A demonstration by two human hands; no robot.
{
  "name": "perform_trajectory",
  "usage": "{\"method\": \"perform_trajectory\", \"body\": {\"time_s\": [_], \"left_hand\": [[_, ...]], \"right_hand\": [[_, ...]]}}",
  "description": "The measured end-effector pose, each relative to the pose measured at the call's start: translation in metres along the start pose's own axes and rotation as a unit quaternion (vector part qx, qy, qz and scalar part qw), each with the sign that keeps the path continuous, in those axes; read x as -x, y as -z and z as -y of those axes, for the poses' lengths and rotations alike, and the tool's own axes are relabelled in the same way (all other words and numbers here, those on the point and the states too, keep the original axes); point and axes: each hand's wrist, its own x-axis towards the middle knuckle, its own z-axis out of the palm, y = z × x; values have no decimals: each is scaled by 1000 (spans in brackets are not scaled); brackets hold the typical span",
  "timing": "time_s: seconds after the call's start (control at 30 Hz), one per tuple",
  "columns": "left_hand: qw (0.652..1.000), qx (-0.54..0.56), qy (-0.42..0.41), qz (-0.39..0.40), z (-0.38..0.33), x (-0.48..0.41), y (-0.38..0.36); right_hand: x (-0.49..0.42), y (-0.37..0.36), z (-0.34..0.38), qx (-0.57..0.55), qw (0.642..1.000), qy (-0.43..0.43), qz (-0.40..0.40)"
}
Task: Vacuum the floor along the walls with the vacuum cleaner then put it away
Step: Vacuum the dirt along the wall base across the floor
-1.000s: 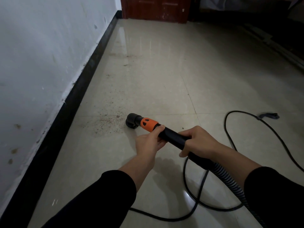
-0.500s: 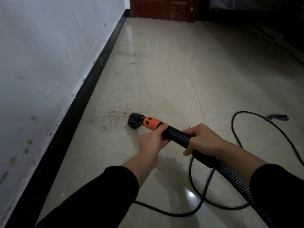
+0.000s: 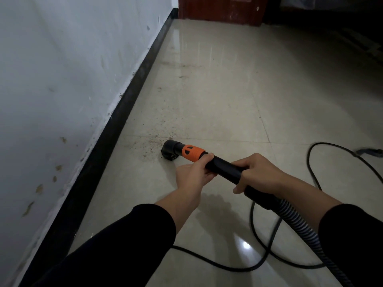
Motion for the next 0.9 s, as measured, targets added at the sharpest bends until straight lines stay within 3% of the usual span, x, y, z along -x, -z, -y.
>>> {"method": "perform_trajectory", "body": {"time_s": [0.9], "left_hand": [[999, 3, -16, -30, -17, -7, 36]], "right_hand": [[-17, -27, 26, -15, 999, 19, 35]]}}
